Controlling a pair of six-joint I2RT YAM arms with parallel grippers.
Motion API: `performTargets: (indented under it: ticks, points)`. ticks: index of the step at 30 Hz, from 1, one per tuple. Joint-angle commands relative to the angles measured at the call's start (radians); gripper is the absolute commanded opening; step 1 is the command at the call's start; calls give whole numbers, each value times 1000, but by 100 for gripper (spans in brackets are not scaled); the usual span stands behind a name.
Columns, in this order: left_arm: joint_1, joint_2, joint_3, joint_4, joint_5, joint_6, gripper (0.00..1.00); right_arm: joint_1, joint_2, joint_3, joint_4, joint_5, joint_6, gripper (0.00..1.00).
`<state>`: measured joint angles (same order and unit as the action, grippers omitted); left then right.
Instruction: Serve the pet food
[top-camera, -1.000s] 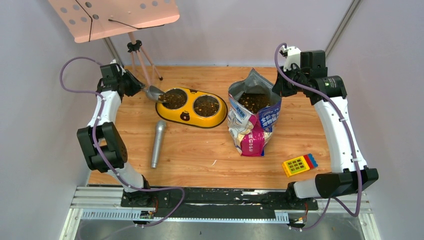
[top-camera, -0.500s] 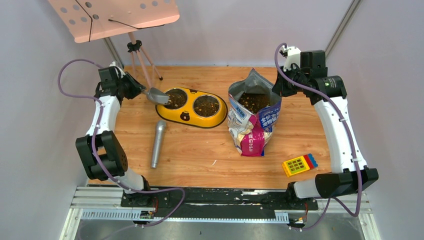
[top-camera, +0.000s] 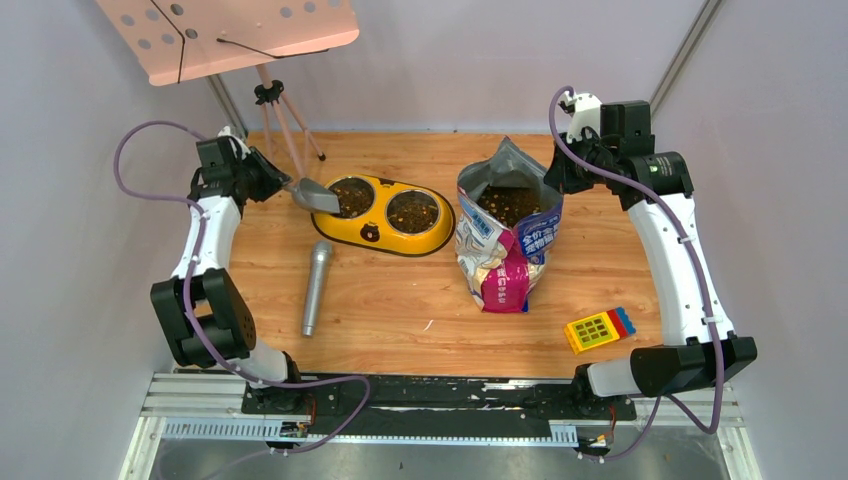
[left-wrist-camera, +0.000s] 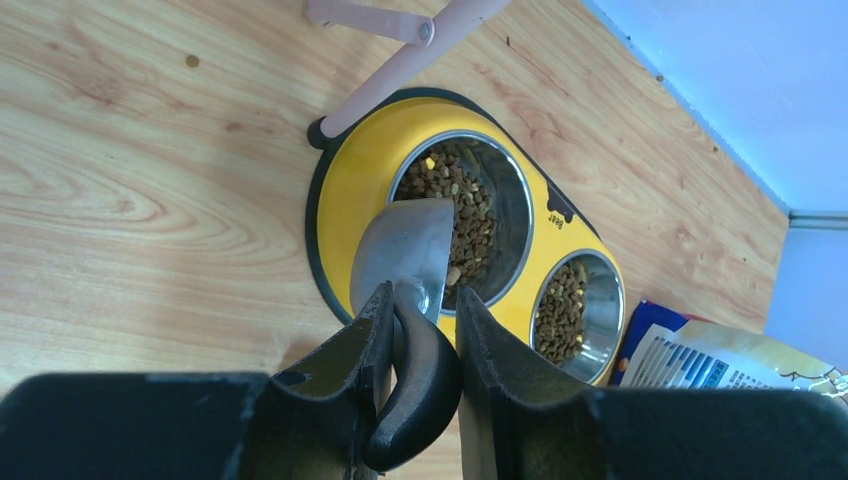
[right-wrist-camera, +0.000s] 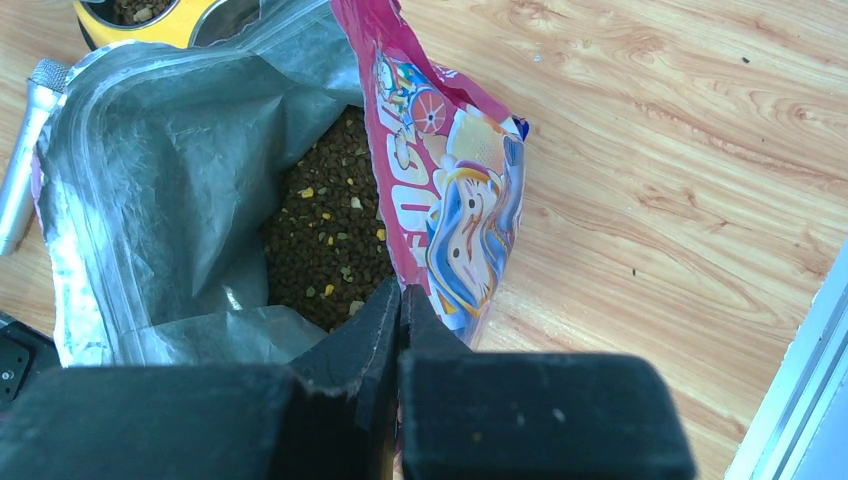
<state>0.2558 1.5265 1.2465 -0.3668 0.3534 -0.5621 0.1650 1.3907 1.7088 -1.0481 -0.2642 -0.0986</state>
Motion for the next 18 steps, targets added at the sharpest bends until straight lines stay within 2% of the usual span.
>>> performTargets:
  ticks: [1, 5, 9, 11, 14, 16, 18]
  points:
    - [1, -91, 35, 14, -13, 38, 0, 1, -68, 41, 75, -50, 20, 0]
    - [2, -171, 59, -50, 41, 103, 0, 1, -62, 58, 82, -27, 24, 0]
    - [-55, -300, 98, -112, 30, 242, 0, 0, -53, 71, 91, -24, 34, 0]
    - [-75, -352, 126, -141, 50, 263, 0, 0, -42, 87, 91, -23, 34, 0]
    - [-102, -430, 160, -151, 185, 264, 0, 0, -26, 107, 93, -26, 40, 0]
    - [-170, -442, 194, -141, 258, 279, 0, -1, -16, 114, 92, -32, 43, 0]
    - [-265, -407, 293, -171, 366, 320, 0, -1, -5, 122, 93, -32, 47, 0]
